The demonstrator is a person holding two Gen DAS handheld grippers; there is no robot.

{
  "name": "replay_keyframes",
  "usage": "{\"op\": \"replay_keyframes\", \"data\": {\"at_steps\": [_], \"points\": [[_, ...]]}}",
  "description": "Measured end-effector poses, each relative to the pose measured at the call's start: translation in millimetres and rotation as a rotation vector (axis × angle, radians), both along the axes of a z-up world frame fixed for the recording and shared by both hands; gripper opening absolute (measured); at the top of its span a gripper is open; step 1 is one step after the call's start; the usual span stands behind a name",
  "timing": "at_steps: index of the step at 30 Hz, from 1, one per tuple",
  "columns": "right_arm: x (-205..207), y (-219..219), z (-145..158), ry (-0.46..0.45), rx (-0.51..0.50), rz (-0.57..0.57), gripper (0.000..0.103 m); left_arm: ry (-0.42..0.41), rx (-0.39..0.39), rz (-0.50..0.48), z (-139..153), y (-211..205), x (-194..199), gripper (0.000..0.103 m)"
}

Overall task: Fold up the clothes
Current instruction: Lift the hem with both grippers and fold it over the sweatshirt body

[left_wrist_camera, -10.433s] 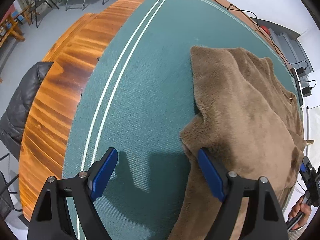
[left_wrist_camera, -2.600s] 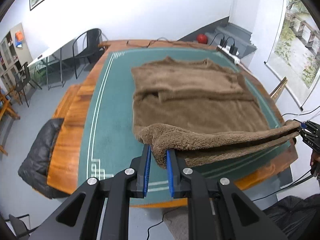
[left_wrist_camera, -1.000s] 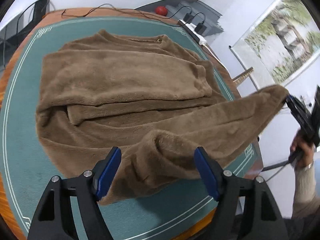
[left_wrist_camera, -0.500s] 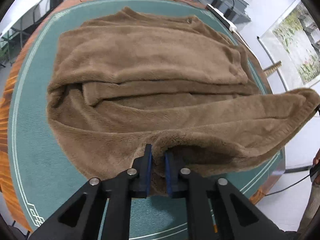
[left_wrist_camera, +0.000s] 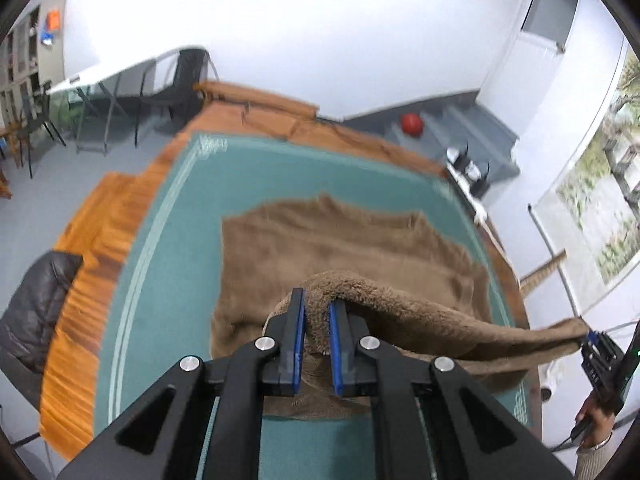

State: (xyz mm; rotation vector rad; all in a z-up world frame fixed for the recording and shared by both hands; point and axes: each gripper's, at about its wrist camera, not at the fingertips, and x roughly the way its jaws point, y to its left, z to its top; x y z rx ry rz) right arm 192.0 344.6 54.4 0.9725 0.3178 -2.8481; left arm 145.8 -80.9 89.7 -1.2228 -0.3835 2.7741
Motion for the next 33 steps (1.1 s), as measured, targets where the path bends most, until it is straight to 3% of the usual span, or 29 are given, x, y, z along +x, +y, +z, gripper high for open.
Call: {"op": "replay_keyframes", "data": {"at_steps": [7,17,24,33], "points": [[-34,-12,19,0.065,-0.011,0.011,0.020,0.066,-0.013,0.030,28,-14,-35,0.013],[-117,-19,29,0.098,-0.052,-0.037,0.020,0.043,0.006,0.062,11,-25,-113,0.013],[-185,-24,5,0.049,-0.059,-0.083,0.020,-0.024,0.008,0.073,-27,-31,-181,0.013],[-255,-25,-48,-0.067,-0.039,-0.154,0.020,-0.142,-0.008,0.067,-95,-27,-250,0.013]]}}
